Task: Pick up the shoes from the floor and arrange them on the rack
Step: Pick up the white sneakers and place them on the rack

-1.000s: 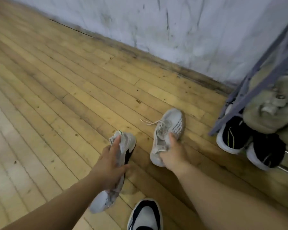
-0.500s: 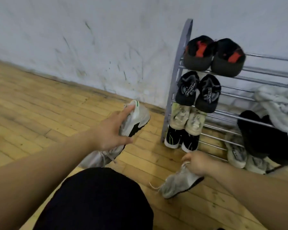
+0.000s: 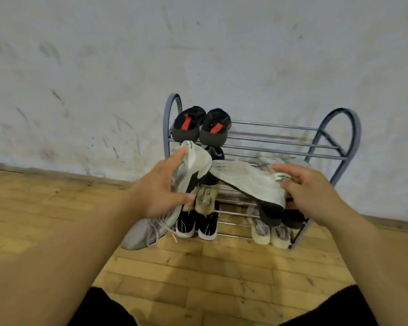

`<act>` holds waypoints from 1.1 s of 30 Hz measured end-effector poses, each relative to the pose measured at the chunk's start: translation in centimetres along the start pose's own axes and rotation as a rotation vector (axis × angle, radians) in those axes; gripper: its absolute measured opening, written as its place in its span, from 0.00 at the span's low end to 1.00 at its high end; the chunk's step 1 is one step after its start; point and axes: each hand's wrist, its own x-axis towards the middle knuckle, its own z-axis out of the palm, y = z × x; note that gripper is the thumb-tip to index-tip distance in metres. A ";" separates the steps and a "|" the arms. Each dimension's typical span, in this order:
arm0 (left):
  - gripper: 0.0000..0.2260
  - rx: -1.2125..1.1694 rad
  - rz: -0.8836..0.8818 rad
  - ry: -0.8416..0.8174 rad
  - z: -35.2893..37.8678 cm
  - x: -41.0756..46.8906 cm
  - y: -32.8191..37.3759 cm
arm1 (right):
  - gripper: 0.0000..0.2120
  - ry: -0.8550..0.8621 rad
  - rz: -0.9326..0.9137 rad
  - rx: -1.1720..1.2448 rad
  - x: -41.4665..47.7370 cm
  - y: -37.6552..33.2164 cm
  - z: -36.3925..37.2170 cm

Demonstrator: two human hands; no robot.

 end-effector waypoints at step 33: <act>0.53 -0.160 -0.030 -0.013 2.2 7.1 1.2 | 0.27 0.546 -0.268 -0.360 10.4 2.5 0.4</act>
